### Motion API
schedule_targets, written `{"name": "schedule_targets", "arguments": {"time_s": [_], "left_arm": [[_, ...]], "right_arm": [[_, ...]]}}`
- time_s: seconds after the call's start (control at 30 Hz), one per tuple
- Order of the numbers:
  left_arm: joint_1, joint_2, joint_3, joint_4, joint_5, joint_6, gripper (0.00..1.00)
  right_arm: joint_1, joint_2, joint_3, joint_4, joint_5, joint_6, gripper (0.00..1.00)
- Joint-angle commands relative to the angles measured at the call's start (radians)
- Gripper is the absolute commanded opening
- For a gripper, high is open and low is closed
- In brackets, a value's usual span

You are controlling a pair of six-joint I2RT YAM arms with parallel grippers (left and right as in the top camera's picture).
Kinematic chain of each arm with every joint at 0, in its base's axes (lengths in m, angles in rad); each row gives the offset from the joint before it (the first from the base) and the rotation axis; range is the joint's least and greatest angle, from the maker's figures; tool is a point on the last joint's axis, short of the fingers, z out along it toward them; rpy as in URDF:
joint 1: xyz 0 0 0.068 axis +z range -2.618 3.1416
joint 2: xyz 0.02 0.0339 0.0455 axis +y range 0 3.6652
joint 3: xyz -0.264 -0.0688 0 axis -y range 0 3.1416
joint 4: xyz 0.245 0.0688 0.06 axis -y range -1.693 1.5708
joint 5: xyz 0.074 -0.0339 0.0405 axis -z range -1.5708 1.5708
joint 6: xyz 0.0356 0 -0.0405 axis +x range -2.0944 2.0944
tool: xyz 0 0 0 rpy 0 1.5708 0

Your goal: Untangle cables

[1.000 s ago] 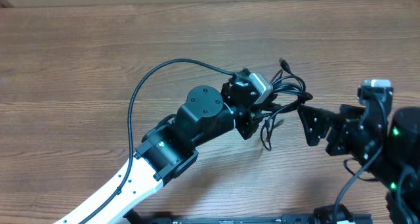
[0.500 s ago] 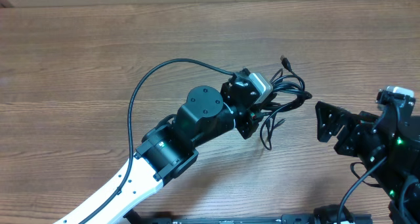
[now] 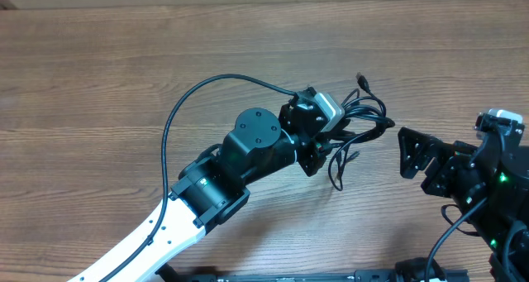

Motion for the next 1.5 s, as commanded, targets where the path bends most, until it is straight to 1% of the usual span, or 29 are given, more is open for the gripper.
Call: {"name": "schedule_targets", "arguments": {"time_s": [0.0,0.27,0.33,0.4,0.47,0.57,0.63,0.7,0.8,1.0,1.13,1.2,1.47], "left_arm": [[0.000,-0.023,0.012,0.017,0.030,0.011,0.04],[0.000,-0.023,0.012,0.016,0.068,0.023,0.04],[0.000,-0.023,0.012,0.016,0.130,0.105,0.04],[0.000,-0.023,0.012,0.010,0.193,0.225,0.04],[0.000,-0.023,0.012,-0.009,0.204,0.327,0.04],[0.006,-0.023,0.012,-0.064,0.197,0.557,0.04],[0.015,-0.023,0.012,-0.101,0.197,0.682,0.04],[0.026,-0.023,0.012,-0.125,0.198,0.740,0.04],[0.040,-0.023,0.012,-0.128,0.198,0.779,0.04],[0.049,-0.023,0.012,-0.127,0.211,0.953,0.04],[0.049,-0.023,0.012,-0.119,0.244,0.988,0.04],[0.049,-0.023,0.012,-0.114,0.264,0.988,0.04],[0.049,-0.023,0.012,-0.102,0.271,0.987,0.04]], "right_arm": [[-0.003,-0.003,0.002,0.003,-0.021,0.004,1.00],[-0.003,-0.003,0.002,0.003,-0.020,0.004,1.00],[-0.003,-0.003,0.002,0.002,-0.020,0.004,1.00],[-0.003,-0.003,0.002,0.002,-0.020,0.004,1.00],[-0.003,-0.003,0.002,0.002,-0.020,0.004,1.00],[-0.003,-0.003,0.002,-0.008,-0.020,0.003,1.00],[-0.003,-0.003,0.002,-0.021,-0.020,-0.008,1.00],[-0.003,-0.003,0.002,-0.035,-0.021,-0.026,1.00],[-0.002,-0.003,0.002,-0.055,-0.031,-0.054,1.00],[-0.002,-0.003,0.002,-0.077,-0.218,-0.236,1.00],[-0.002,-0.003,0.002,-0.095,-0.246,-0.287,1.00],[-0.003,-0.003,0.002,-0.100,-0.245,-0.291,1.00],[-0.003,-0.003,0.002,-0.121,-0.221,-0.294,1.00]]}}
